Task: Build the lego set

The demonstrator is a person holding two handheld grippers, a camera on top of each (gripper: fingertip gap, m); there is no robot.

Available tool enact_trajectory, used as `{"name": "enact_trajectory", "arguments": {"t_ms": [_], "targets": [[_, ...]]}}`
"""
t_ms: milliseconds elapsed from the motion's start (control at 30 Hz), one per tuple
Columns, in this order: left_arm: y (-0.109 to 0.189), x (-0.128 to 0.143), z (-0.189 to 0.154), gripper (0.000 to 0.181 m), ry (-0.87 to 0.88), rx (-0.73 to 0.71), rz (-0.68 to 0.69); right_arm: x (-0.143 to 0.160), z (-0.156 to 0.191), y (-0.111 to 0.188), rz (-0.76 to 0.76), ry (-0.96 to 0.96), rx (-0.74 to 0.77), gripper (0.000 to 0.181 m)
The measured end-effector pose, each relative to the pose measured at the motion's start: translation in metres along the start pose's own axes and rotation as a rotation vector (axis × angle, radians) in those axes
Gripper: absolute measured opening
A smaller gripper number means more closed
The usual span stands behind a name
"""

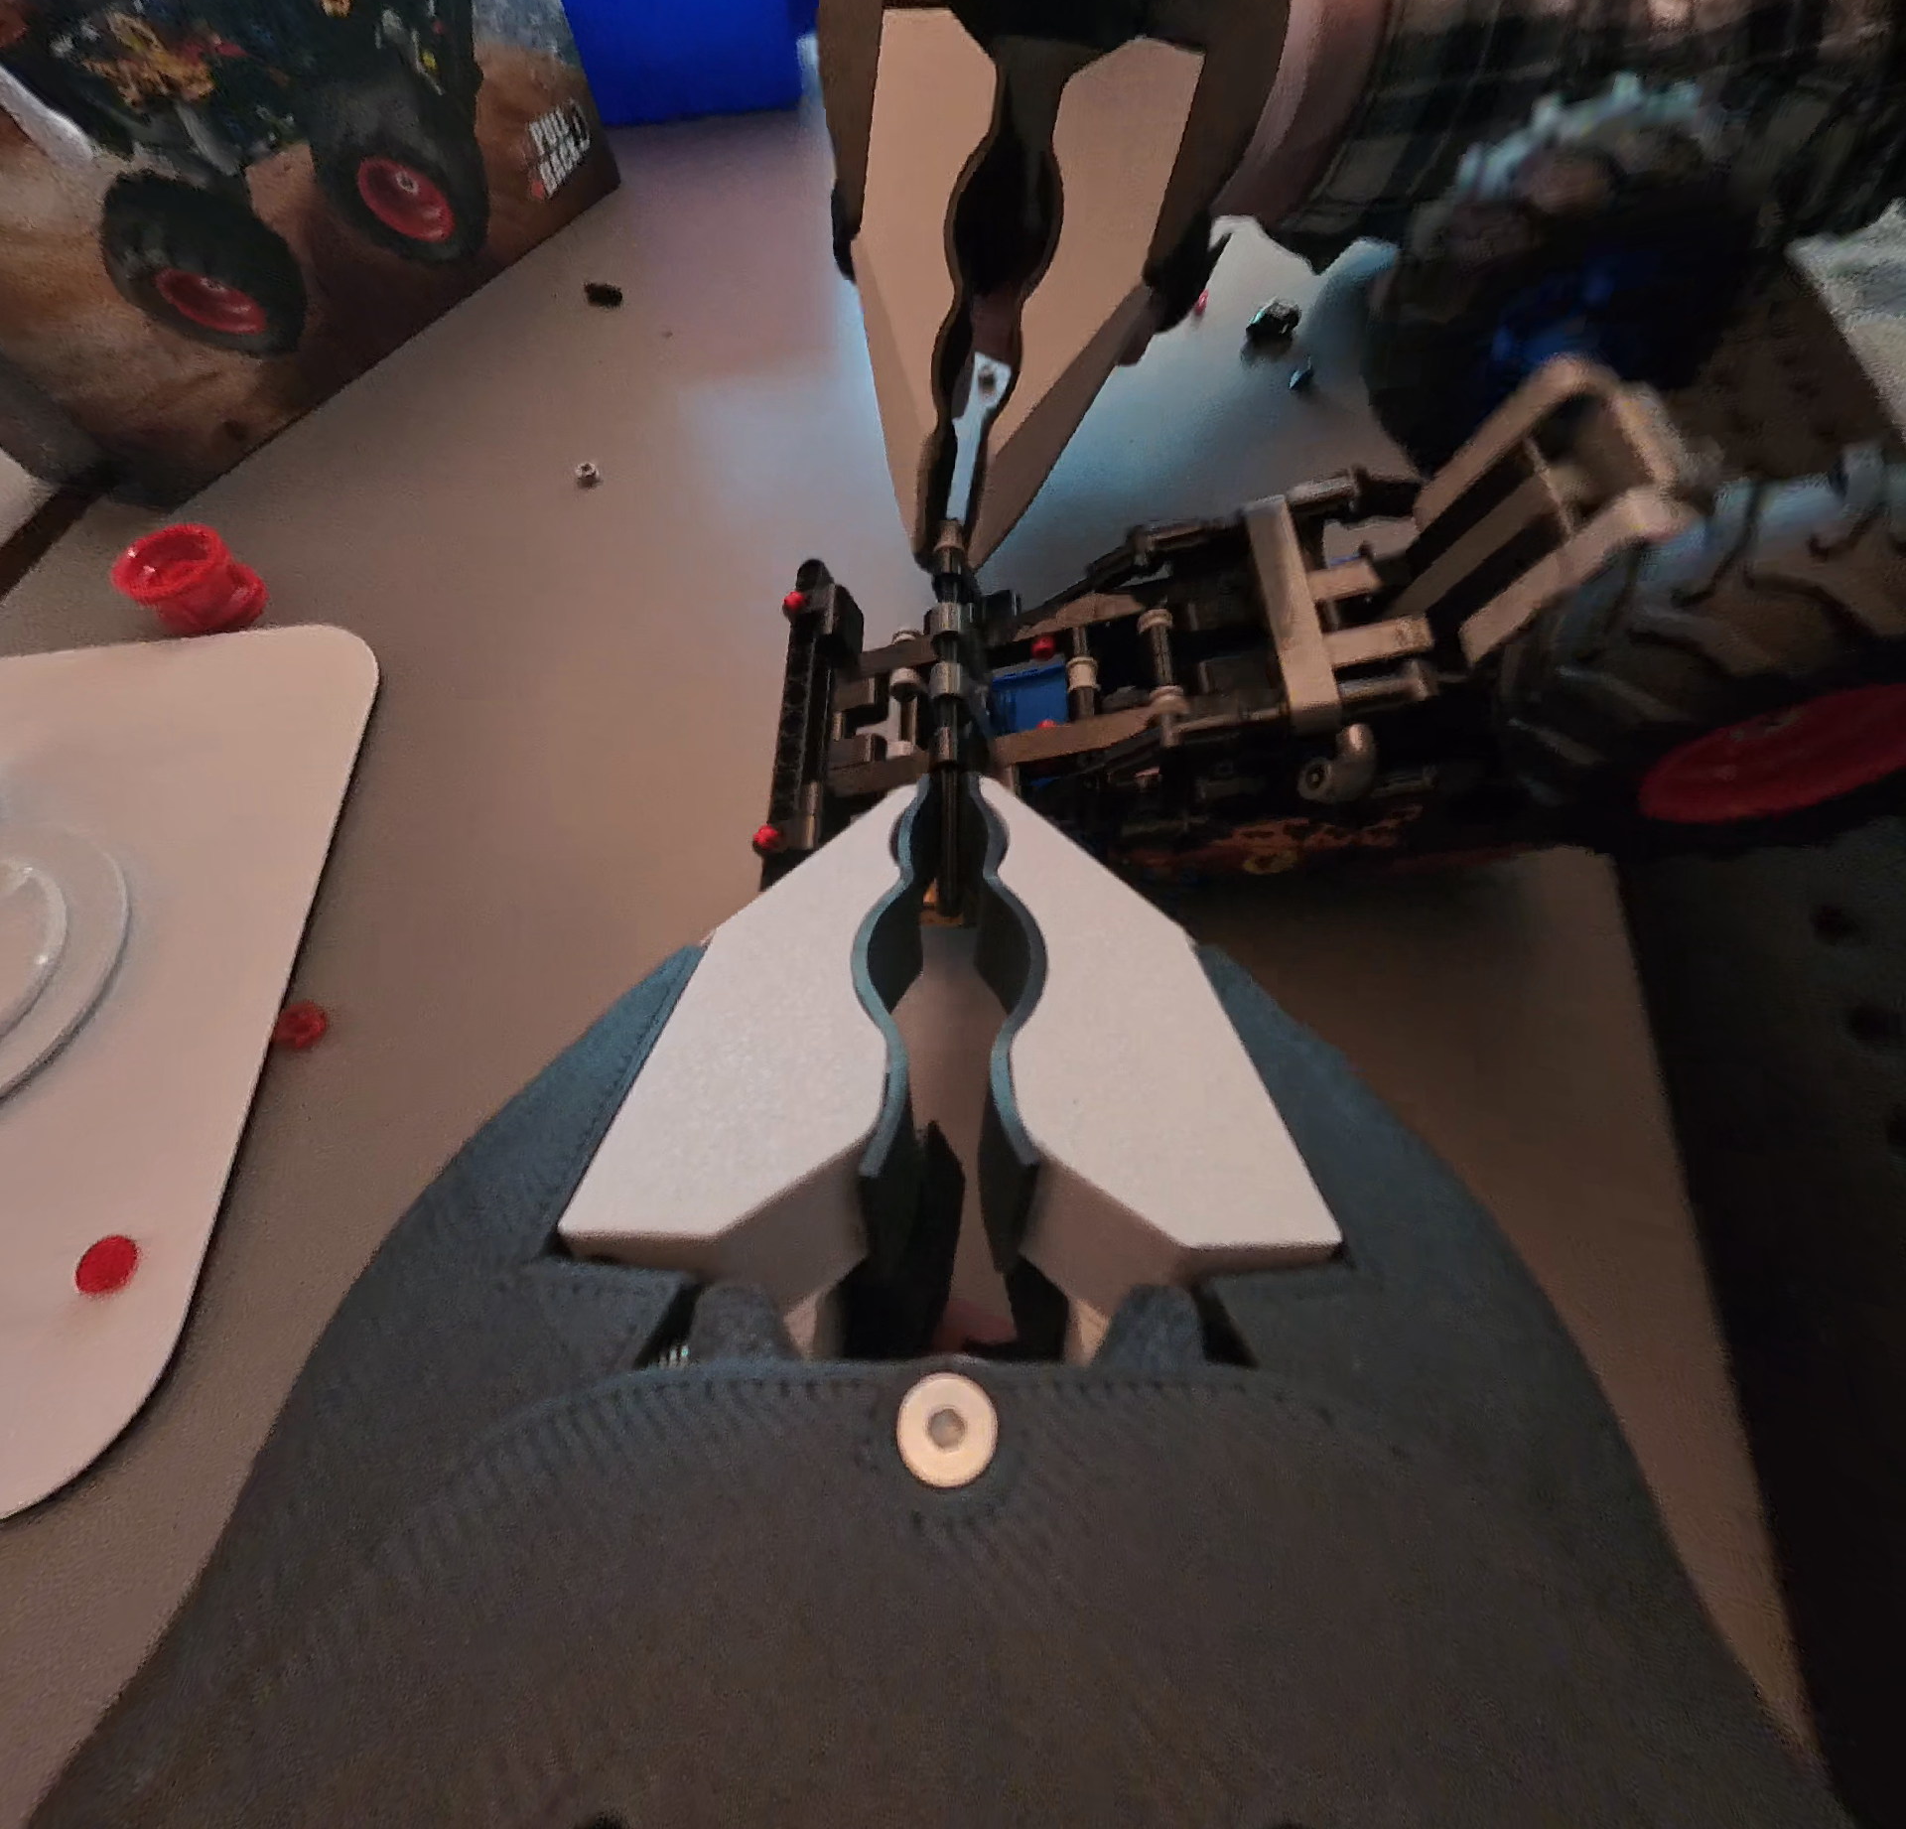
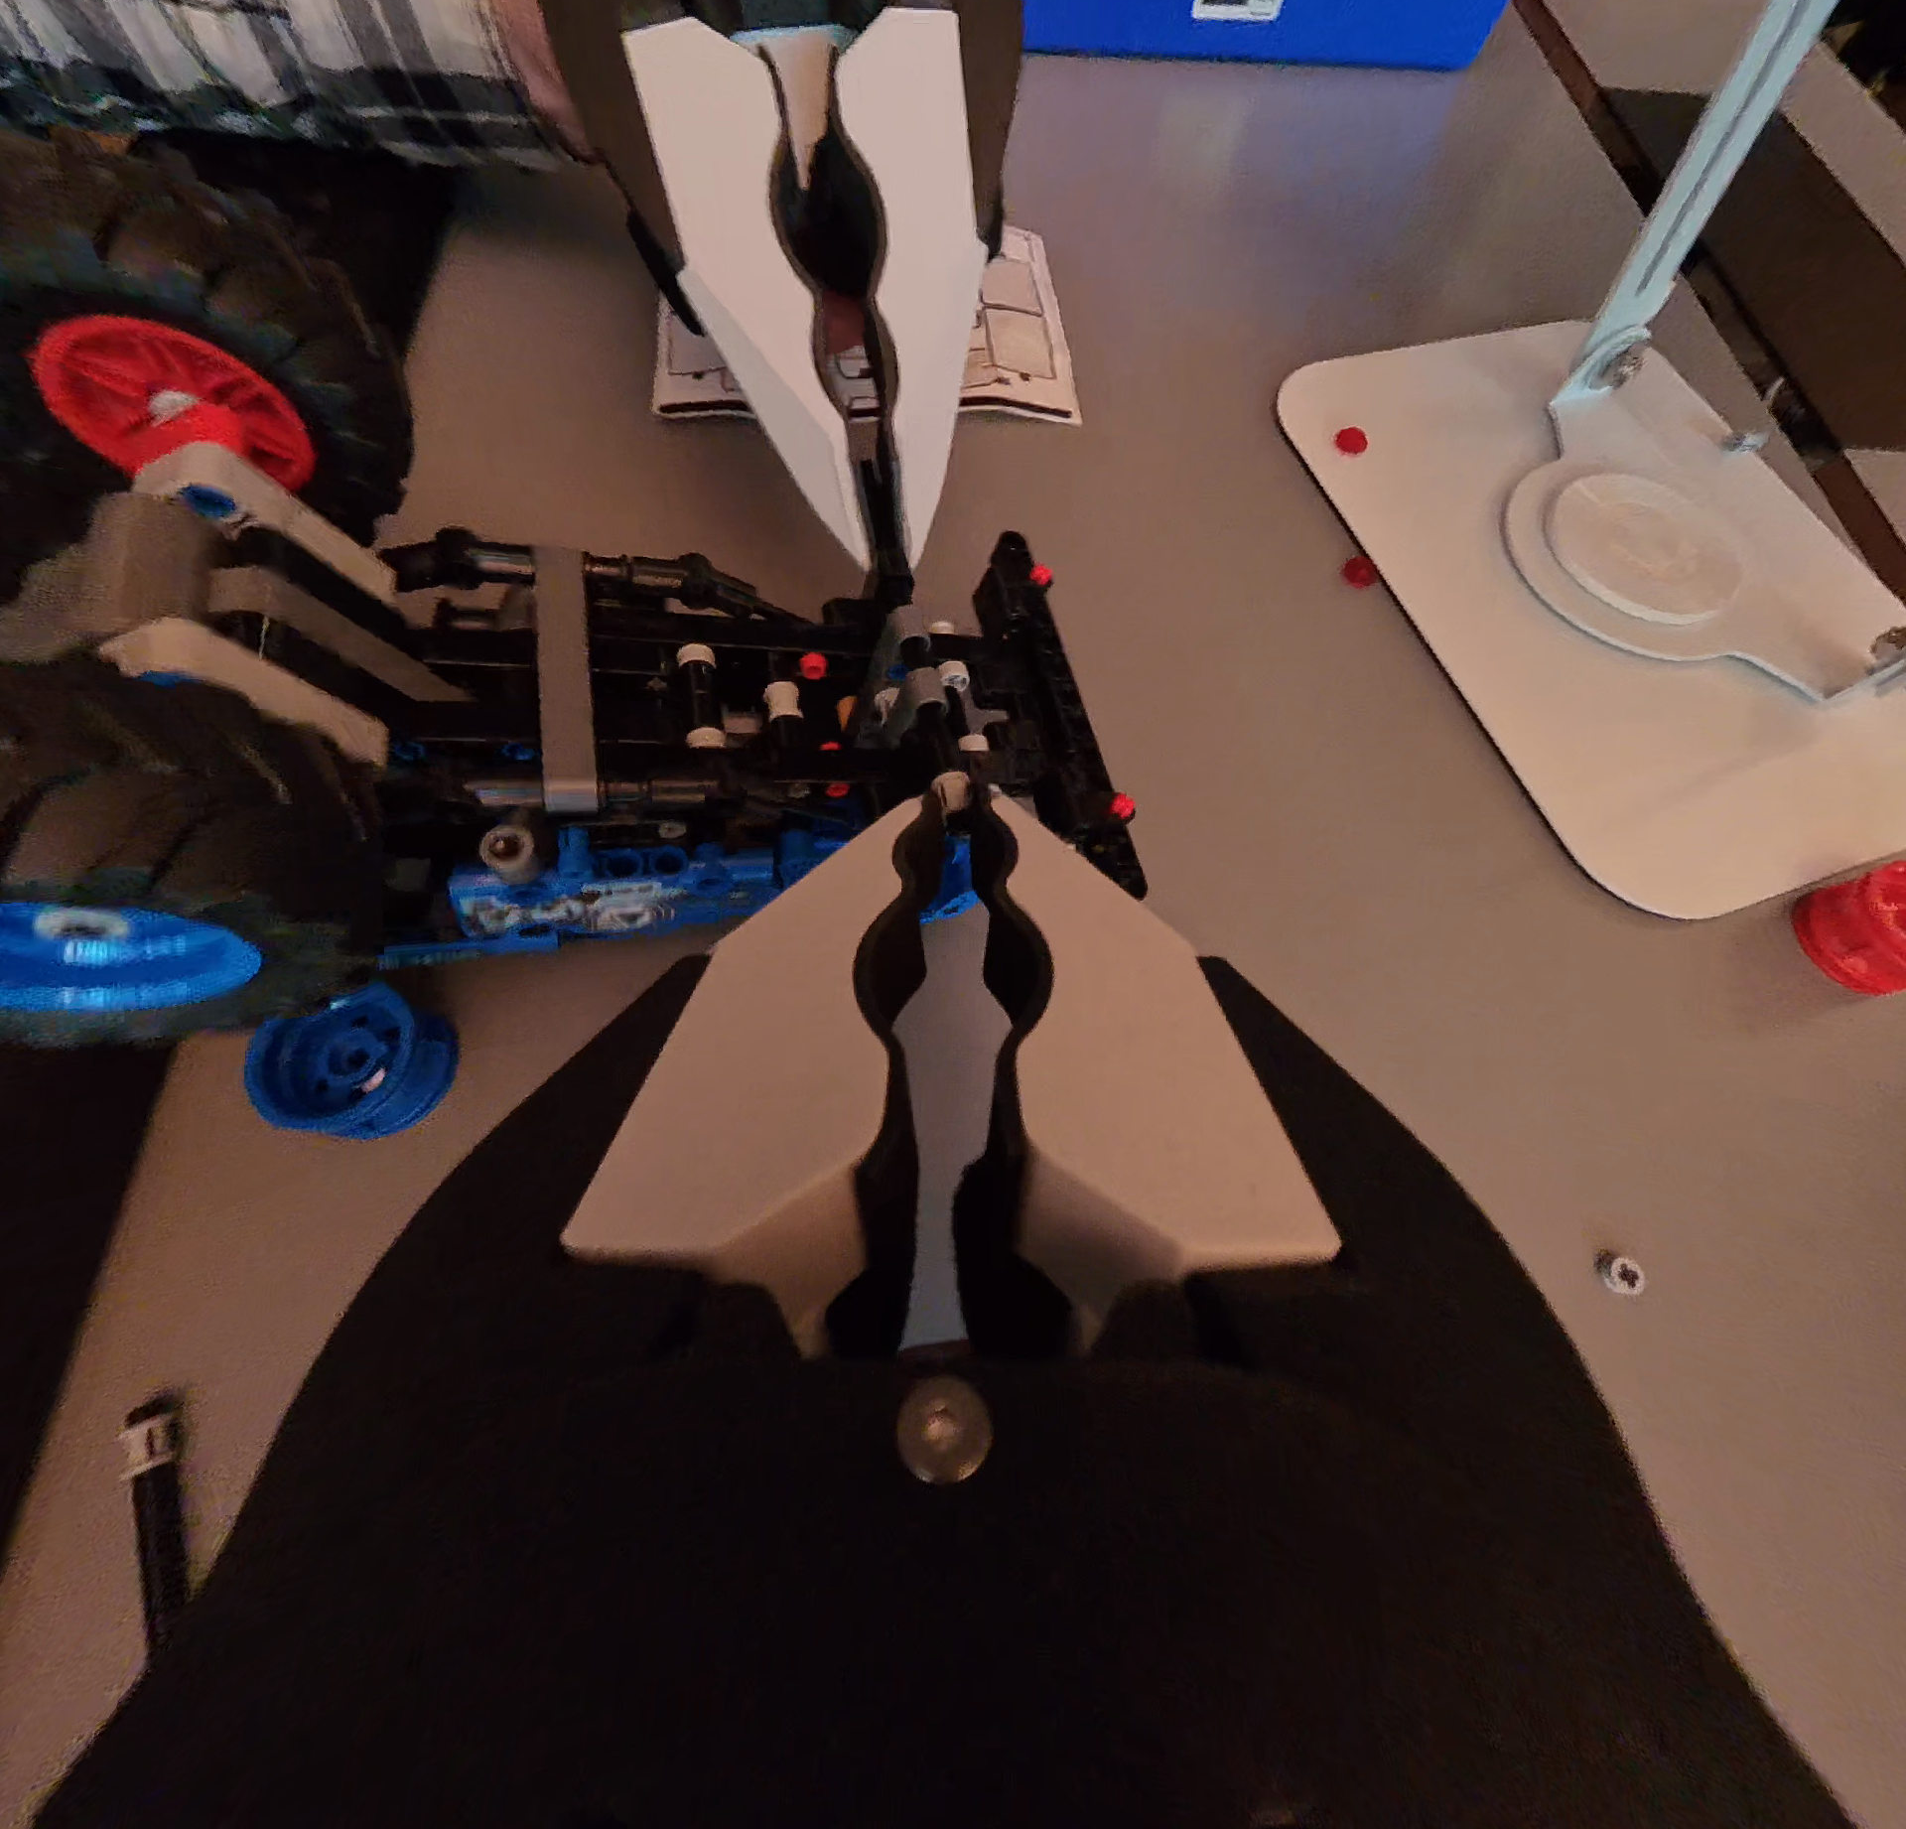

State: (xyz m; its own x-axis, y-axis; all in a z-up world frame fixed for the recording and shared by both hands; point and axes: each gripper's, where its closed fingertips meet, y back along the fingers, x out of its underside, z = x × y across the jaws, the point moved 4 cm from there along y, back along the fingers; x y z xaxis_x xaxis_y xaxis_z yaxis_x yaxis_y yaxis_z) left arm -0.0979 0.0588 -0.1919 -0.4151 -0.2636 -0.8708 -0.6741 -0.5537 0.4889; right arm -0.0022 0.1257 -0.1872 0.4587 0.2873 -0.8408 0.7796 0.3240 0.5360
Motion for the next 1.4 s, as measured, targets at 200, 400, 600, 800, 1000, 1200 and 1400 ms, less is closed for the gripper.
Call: {"name": "enact_trajectory", "arguments": {"t_ms": [200,400,600,800,1000,1200,1400], "targets": [[0.000,0.002,0.000,0.003,0.051,0.047,-0.016,-0.004,0.004,0.003,-0.039,-0.013,-0.038,0.003],[0.004,0.012,-0.001,0.019,0.036,0.041,0.050,0.003,0.002,0.008,-0.020,-0.041,-0.060,0.018],[0.012,0.011,0.001,0.008,0.042,0.029,0.057,0.004,0.001,0.009,-0.038,-0.048,-0.055,0.007],[0.007,0.012,0.000,0.000,0.029,0.023,0.065,0.007,0.001,0.006,-0.041,-0.061,-0.064,0.004],[0.004,0.008,0.001,0.000,0.005,-0.001,0.046,0.006,0.000,0.007,-0.054,-0.059,-0.063,0.004],[-0.004,0.010,-0.006,0.000,-0.030,0.003,0.117,0.006,0.004,0.005,-0.033,-0.023,-0.059,0.004],[0.016,-0.001,0.015,0.029,0.099,-0.063,0.008,-0.006,0.005,0.010,-0.065,0.063,0.005,0.004]]}}
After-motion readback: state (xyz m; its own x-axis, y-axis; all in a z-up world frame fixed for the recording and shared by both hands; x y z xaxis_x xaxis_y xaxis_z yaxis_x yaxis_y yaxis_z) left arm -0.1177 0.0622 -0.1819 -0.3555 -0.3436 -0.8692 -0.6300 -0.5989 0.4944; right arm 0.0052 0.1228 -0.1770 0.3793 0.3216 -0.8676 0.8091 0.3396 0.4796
